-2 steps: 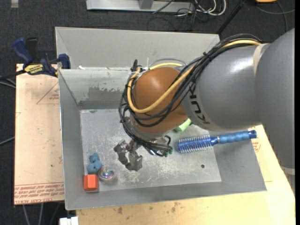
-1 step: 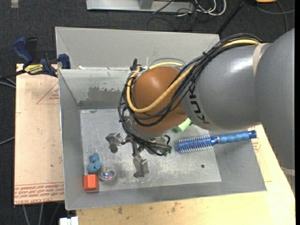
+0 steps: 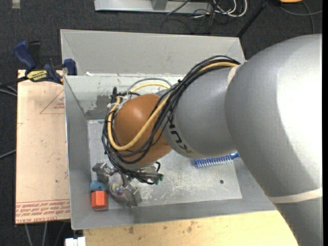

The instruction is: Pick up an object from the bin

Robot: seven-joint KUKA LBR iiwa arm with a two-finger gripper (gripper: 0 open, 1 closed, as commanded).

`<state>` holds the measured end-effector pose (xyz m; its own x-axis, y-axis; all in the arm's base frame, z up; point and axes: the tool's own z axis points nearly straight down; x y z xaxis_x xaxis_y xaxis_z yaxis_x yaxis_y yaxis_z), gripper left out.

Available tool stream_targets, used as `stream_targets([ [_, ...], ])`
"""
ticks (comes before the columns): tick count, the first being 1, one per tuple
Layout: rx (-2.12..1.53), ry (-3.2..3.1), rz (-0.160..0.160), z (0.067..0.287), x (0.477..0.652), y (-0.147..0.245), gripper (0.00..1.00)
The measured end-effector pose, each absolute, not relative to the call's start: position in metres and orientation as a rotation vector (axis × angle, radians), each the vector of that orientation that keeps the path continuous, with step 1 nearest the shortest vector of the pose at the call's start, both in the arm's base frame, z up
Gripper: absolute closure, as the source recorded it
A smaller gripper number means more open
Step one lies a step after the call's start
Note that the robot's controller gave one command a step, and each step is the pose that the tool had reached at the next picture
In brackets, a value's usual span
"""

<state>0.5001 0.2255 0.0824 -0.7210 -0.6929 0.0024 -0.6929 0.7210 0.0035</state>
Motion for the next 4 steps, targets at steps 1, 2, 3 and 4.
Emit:
stream_targets([
  [1,1.441,-2.808,0.0,0.077,0.482,0.207,0.0],
  [2,1.396,-2.823,0.003,0.071,0.489,0.128,0.0],
  [3,1.424,-2.806,-0.006,0.089,0.483,0.194,0.0],
  [4,1.412,-2.808,-0.003,0.089,0.484,0.191,1.0],
])
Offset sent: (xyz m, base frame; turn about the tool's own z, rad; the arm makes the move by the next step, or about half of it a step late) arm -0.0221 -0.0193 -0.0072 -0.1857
